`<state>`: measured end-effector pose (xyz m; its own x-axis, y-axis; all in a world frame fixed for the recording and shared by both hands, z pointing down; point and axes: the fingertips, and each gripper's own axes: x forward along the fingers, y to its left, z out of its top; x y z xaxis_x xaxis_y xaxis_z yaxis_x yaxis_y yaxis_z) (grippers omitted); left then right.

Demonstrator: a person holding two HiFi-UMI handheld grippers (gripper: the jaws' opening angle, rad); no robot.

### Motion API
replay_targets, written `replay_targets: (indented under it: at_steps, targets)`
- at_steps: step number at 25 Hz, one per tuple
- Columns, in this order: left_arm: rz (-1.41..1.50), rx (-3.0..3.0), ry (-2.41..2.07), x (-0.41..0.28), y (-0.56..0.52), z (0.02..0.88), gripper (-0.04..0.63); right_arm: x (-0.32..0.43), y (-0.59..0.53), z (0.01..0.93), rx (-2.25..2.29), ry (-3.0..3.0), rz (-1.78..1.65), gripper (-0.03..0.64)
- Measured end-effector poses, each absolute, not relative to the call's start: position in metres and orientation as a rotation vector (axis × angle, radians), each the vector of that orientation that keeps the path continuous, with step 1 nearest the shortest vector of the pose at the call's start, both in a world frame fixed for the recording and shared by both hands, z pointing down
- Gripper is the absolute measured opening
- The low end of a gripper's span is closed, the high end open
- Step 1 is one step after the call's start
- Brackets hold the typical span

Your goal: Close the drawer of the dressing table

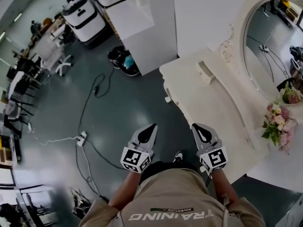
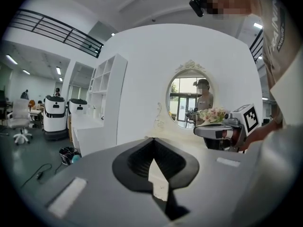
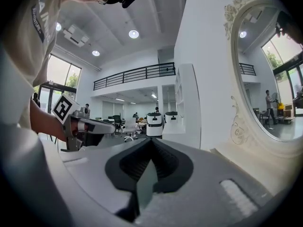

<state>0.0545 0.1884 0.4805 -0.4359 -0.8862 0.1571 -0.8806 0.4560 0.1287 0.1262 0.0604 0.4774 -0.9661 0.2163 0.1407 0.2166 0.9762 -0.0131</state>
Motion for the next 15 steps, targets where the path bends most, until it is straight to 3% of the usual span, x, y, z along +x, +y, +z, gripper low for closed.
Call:
replay_targets:
  at_steps: [15]
  targets:
    - [-0.009,1.549,-2.463,0.02,0.156,0.494,0.018,0.098,0.033,0.494,-0.308,-2.929,0.094,0.002]
